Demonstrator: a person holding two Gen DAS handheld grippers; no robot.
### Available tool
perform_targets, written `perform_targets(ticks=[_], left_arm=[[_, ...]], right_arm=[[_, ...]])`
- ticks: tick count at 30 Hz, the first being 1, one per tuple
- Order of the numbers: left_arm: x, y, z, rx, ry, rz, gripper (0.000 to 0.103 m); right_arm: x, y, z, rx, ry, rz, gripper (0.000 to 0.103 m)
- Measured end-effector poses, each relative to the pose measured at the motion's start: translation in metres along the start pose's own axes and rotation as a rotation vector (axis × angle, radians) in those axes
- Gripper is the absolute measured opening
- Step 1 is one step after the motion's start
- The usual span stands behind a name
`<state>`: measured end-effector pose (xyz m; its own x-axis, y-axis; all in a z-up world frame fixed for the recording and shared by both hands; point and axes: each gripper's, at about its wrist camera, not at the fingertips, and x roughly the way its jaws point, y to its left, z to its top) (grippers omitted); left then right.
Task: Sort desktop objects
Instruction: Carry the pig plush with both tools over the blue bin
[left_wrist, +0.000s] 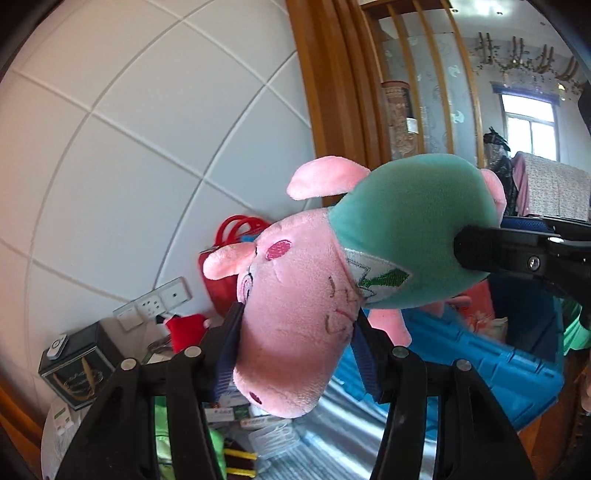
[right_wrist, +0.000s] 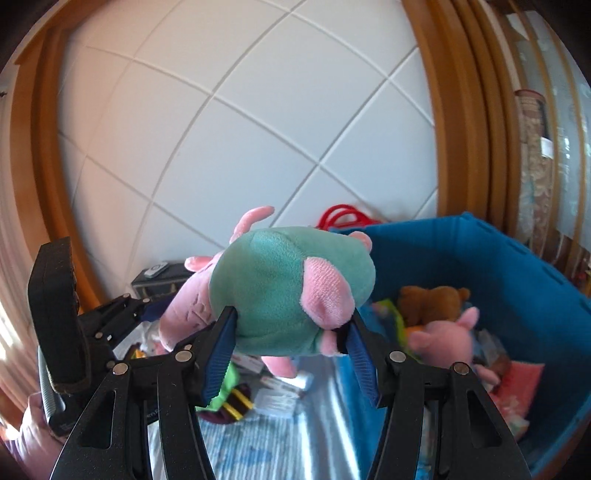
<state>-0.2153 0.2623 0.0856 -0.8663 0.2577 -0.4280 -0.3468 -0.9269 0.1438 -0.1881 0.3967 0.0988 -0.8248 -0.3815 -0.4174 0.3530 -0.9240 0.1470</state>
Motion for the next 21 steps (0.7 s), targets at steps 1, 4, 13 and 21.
perform_targets(ticks=[1,4,13,21], left_arm=[[0.008,-0.015,0.01,0.015,0.003,-0.024,0.054],[0.038,-0.064,0.036,0.054,0.046,-0.109,0.054],[0.105,-0.176,0.062,0.127,0.298,-0.207,0.054],[0.127,-0.222,0.043,0.098,0.574,-0.334,0.054]], right_arm=[[-0.008,-0.018,0.004,0.017,-0.01,-0.024,0.057],[-0.028,-0.071,0.01,0.068,-0.018,-0.089,0.057],[-0.07,-0.209,0.0,0.228,0.077,-0.169,0.057],[-0.067,-0.271,-0.023,0.255,0.272,-0.193,0.037]])
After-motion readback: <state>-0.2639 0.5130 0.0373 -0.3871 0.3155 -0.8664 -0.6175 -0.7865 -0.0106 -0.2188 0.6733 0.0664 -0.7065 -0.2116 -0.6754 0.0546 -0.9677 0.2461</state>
